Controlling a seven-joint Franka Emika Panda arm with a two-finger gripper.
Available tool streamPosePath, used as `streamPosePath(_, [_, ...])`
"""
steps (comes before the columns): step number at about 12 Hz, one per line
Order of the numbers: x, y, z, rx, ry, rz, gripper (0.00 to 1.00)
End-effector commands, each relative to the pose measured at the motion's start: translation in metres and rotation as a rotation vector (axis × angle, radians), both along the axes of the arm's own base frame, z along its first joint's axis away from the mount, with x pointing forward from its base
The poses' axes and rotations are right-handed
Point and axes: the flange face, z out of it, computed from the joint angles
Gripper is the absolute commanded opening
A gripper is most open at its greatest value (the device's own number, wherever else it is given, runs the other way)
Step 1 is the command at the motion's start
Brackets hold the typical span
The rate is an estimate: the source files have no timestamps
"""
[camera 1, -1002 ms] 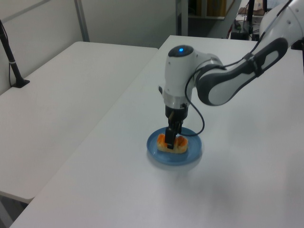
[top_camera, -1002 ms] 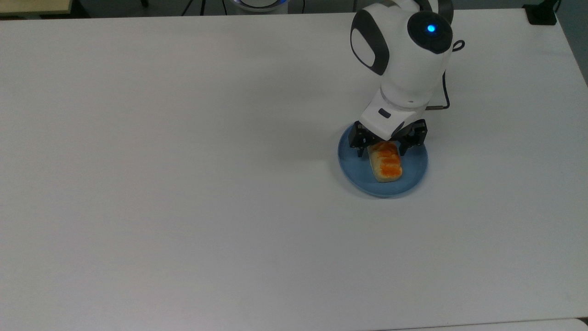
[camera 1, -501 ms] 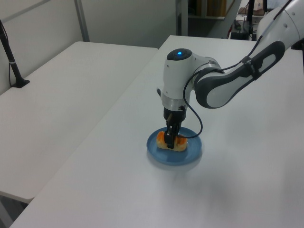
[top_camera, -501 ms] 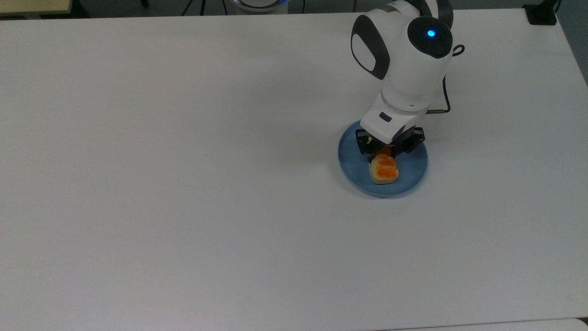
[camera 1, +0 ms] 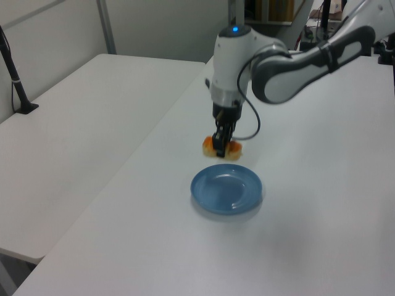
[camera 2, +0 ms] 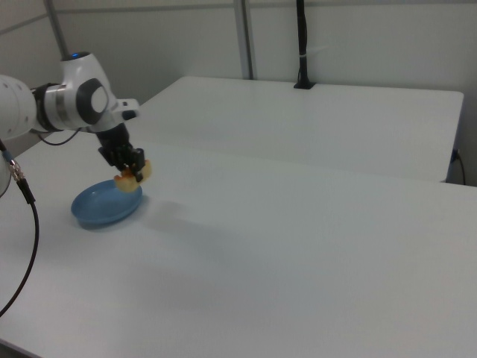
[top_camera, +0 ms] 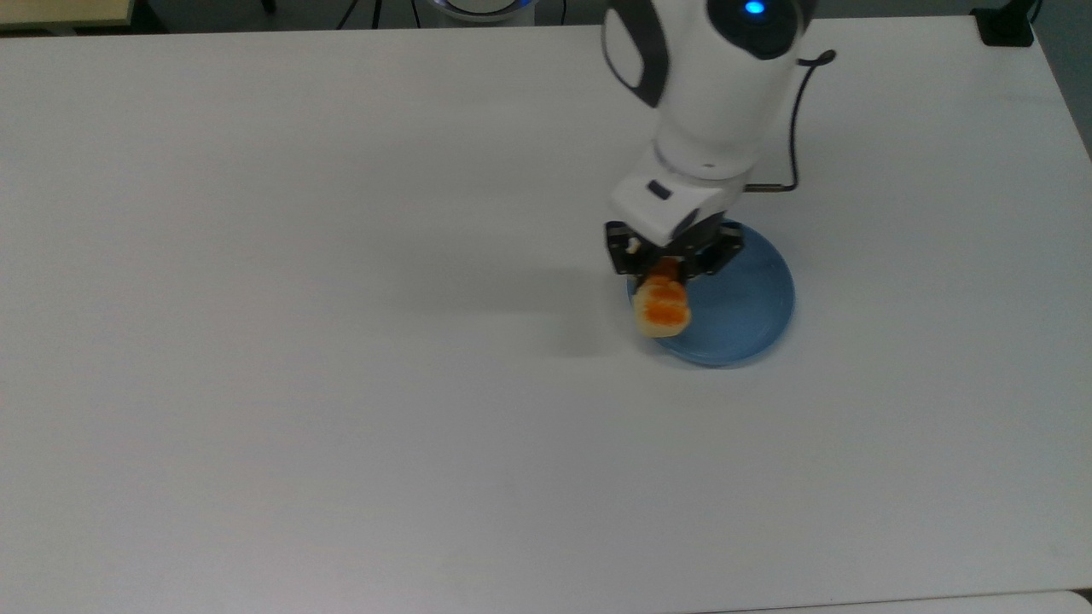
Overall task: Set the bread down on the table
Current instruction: 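Lift the bread roll off the plate and carry it beside the plate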
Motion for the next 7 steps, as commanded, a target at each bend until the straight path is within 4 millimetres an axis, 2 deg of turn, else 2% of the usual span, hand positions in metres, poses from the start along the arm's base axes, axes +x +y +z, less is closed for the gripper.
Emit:
streamPosePath(1, [0.016,-0.092,-0.005,-0.043,0.035,0.020,0.44])
streamPosePath(2, [0.022,-0.124,-0.010,-0.050,0.048,0.037,0.44])
streamPosePath(4, [0.024,-0.158,-0.025,-0.066,0.074,0.061,0.45])
streamPosePath(5, [0.026,-0.175,-0.039,-0.094,0.090,0.059,0.46])
streamPosePath(6, [0.027,-0.181,-0.057,-0.115,0.111,0.065,0.51])
streamPosePath(7, [0.029,-0.181,-0.070,-0.124,0.114,0.069,0.63])
